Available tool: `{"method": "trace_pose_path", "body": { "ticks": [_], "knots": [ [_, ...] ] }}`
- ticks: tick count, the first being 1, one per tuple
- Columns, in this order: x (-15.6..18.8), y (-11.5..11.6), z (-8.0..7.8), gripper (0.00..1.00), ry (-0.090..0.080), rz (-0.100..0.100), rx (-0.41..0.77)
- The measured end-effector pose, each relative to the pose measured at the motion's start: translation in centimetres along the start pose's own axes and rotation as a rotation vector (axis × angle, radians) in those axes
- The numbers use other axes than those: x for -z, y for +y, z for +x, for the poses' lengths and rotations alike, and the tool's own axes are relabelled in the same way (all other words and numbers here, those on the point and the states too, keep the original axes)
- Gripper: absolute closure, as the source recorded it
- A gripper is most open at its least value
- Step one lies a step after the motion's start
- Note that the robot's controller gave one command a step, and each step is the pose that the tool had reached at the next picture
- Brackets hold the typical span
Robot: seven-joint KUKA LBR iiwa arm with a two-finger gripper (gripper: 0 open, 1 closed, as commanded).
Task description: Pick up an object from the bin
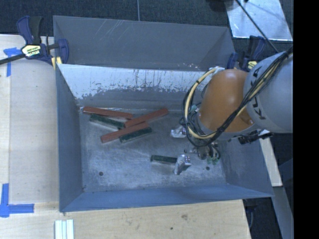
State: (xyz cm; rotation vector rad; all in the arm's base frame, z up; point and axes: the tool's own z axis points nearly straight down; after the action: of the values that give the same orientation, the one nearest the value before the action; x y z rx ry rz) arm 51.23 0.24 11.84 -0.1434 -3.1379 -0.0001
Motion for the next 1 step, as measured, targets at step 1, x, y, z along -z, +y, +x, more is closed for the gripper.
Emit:
{"method": "trace_pose_path", "body": {
  "ticks": [1],
  "knots": [
    [-3.69, 0.85, -0.46, 0.0, -0.004, 0.0, 0.065]
  ]
}}
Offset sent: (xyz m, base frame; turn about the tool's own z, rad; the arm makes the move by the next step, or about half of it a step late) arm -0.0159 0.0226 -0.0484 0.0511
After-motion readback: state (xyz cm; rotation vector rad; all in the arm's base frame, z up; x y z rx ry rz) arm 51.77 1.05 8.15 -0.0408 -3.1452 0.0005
